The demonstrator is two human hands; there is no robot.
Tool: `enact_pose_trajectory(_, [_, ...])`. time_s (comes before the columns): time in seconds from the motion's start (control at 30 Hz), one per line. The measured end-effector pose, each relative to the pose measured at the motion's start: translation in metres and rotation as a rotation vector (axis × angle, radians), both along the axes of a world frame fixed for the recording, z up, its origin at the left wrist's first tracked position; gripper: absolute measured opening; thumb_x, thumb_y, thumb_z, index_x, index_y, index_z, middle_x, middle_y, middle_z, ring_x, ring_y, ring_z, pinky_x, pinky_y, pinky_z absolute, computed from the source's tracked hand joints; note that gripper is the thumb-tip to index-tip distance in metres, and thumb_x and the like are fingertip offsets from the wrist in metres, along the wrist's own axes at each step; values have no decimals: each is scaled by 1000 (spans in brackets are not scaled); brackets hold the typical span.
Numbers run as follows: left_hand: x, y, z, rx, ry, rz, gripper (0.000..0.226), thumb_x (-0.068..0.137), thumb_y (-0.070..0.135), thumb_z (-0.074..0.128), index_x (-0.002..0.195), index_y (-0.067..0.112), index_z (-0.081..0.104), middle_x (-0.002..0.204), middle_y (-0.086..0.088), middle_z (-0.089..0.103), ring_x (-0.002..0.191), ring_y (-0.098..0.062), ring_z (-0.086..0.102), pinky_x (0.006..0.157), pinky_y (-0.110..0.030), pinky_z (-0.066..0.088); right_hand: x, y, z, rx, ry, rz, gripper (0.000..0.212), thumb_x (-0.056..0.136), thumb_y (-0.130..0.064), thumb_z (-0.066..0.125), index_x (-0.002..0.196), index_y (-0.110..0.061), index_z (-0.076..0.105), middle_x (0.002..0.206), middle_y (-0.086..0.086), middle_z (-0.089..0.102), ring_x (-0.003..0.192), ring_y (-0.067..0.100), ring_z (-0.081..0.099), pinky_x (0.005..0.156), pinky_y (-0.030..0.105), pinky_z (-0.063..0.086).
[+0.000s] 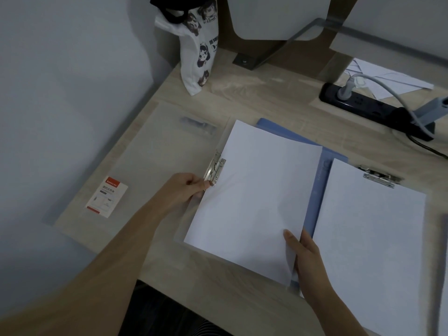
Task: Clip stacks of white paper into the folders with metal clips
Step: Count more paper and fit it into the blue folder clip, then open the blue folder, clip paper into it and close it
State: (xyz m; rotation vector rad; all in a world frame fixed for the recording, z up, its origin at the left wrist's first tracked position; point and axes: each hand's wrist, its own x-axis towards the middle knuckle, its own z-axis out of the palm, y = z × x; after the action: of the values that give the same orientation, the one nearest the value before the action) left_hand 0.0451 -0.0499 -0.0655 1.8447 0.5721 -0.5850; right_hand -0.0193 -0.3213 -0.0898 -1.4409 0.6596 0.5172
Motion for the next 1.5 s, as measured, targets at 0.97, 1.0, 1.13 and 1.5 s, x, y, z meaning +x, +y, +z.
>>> enact_pose_trajectory(0.97, [-32,-210,108,-237,-513,-327,23,94,17,49,106,35,57,118,12,57,108,4,54,94,-17,44,11,-117,132,293,-155,153,65,78,-67,38,124,-25,57,116,2,68,104,19,66,74,32,57])
enact_pose_trajectory(1.0, [-34,-222,102,-242,-485,-357,23,95,16,48,106,34,58,117,12,56,106,6,53,93,-15,43,6,-130,138,351,-173,122,70,74,-70,41,124,-24,58,118,4,67,107,21,65,75,32,57])
enact_pose_trajectory(1.13, [-41,-254,65,-129,-350,-508,22,95,23,48,114,31,56,128,12,48,122,-2,45,102,-20,34,-8,-179,137,312,-199,19,55,82,-56,39,117,-20,61,111,6,71,101,22,67,83,37,54])
enact_pose_trajectory(1.5, [-25,-154,-9,579,-129,-208,84,82,35,66,147,14,18,153,-18,15,141,-36,16,110,-56,26,-8,-213,28,-666,-49,124,82,80,-20,70,145,-12,21,136,21,38,118,38,45,95,40,38])
